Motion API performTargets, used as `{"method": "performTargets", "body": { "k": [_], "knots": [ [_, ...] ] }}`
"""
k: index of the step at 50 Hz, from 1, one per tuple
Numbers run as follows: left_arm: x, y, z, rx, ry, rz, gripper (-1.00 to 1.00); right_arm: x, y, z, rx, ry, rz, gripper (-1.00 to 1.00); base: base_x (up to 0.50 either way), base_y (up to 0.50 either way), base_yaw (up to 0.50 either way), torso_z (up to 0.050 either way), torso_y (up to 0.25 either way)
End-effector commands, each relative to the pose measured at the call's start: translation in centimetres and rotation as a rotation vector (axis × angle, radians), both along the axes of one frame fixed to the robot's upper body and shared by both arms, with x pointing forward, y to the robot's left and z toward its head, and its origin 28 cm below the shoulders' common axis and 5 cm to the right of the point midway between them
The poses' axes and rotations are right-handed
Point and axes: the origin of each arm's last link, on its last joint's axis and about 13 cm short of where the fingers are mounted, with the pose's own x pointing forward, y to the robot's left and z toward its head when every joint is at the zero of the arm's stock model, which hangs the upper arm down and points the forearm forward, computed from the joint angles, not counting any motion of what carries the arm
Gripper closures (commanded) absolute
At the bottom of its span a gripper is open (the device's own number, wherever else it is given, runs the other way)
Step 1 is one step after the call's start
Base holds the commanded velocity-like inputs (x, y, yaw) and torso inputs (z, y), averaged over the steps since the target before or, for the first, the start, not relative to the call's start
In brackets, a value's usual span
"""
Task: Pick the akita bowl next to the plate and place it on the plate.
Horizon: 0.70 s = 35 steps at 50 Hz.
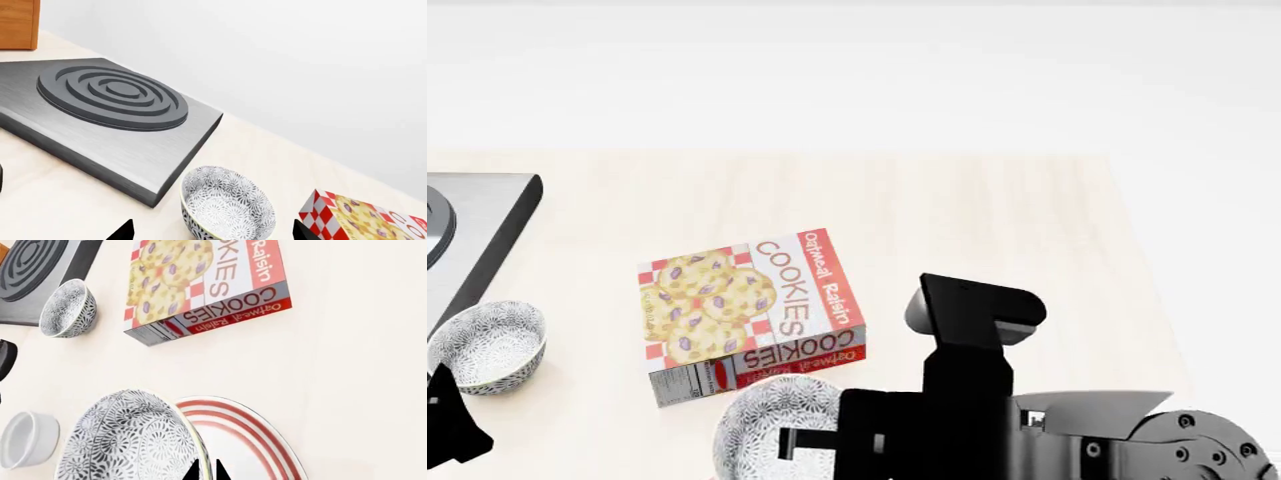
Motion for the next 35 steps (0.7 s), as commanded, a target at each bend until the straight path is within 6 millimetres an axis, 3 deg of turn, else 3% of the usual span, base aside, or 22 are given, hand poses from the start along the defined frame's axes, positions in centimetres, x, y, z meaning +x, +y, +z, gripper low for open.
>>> {"method": "performTargets", "body": {
  "k": [1, 35],
  "knots": [
    [0.0, 0.0, 0.0, -0.002, 0.001, 0.001, -1.0, 0.2, 0.2, -0.8, 0.005, 0.009, 0.015, 1.0, 0.0, 0.0, 0.0, 0.0, 0.0],
    [0.0, 0.0, 0.1, -0.001, 0.0, 0.0, -1.0, -0.3, 1.0, -3.0, -0.035, 0.062, 0.097, 1.0, 0.0, 0.0, 0.0, 0.0, 0.0]
  ]
}}
